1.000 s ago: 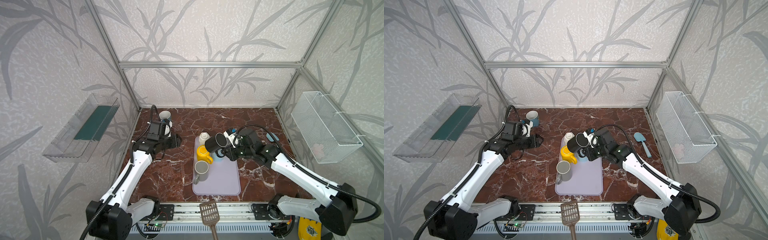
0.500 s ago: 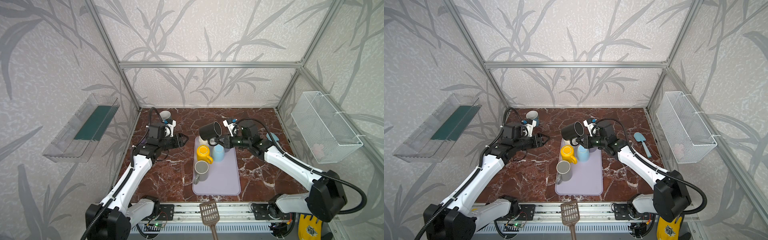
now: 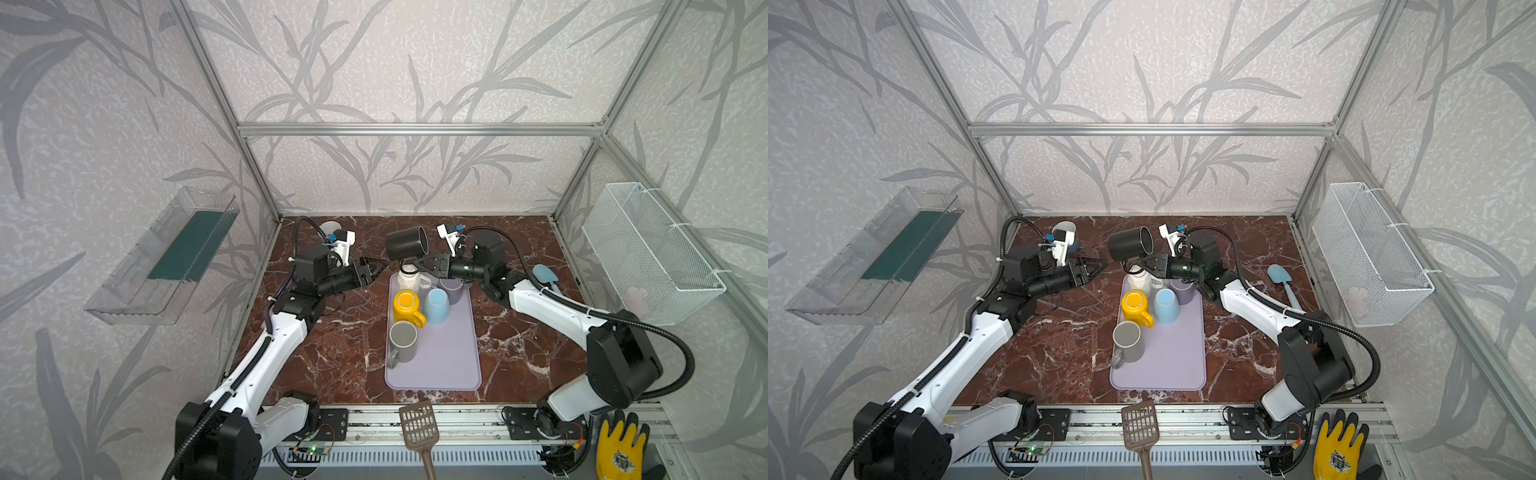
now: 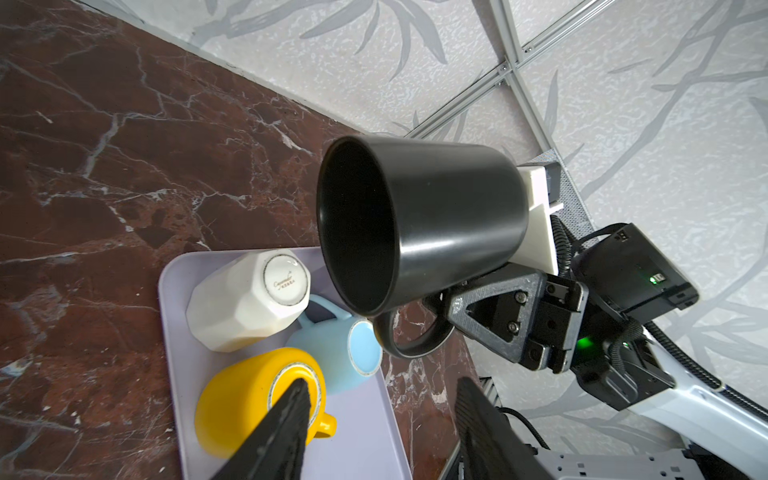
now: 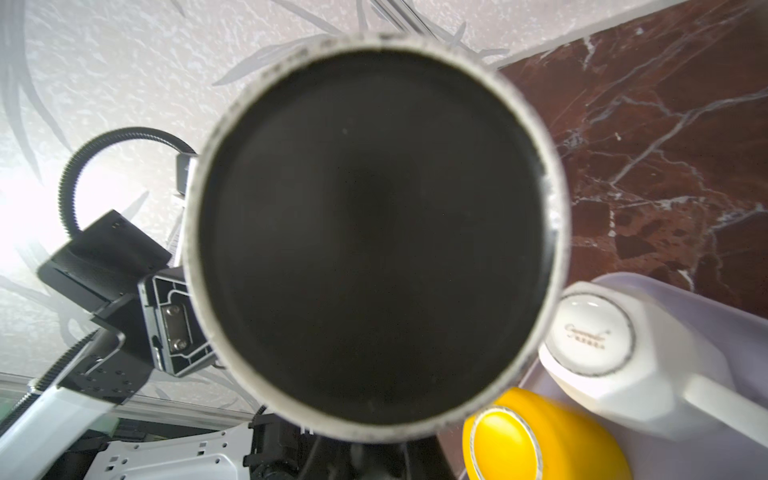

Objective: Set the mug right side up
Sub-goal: 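Bring the left gripper to the black mug while the right gripper holds it up, then close the left gripper on the black mug's rim beside the right gripper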

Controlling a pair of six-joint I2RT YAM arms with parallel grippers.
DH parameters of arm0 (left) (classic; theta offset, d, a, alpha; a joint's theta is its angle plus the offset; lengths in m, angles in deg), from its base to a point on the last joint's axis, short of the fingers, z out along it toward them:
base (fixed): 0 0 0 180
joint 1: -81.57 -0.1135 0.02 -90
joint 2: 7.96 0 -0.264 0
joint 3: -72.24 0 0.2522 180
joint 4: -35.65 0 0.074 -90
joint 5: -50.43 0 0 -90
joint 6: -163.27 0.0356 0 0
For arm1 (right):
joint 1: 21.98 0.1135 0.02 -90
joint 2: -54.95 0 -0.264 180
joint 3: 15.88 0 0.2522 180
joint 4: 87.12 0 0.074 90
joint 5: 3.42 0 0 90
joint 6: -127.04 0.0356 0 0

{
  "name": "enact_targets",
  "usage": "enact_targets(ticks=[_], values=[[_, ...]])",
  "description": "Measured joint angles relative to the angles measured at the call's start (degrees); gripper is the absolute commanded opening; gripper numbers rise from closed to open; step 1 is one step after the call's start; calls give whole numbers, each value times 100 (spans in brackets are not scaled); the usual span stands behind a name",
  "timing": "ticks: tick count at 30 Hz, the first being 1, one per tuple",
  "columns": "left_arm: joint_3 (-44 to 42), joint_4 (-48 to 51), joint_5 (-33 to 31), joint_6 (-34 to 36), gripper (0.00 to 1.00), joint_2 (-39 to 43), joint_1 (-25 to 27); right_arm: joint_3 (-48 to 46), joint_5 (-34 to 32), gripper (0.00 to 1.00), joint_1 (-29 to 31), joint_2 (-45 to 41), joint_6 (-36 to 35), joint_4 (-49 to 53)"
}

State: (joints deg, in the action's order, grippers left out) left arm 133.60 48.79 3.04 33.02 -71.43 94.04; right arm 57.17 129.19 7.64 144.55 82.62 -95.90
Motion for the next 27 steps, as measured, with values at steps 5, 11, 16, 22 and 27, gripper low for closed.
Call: enact_targets(ticks=[5, 11, 16, 22, 27], values=[[-37, -415, 170, -186, 58, -63, 11, 85, 205, 0, 0, 238, 546, -831], [-37, -758, 295, -334, 58, -162, 13, 98, 363, 0, 0, 400, 979, -1543], [-37, -1117, 457, -551, 57, -330, 13, 101, 466, 0, 7, 433, 1147, -1816], [-37, -1580, 699, -785, 57, -435, 13, 234, 647, 0, 63, 518, 1235, -2026], [-61, -1928, 861, -944, 56, -435, 13, 282, 767, 0, 122, 640, 1462, -2468]])
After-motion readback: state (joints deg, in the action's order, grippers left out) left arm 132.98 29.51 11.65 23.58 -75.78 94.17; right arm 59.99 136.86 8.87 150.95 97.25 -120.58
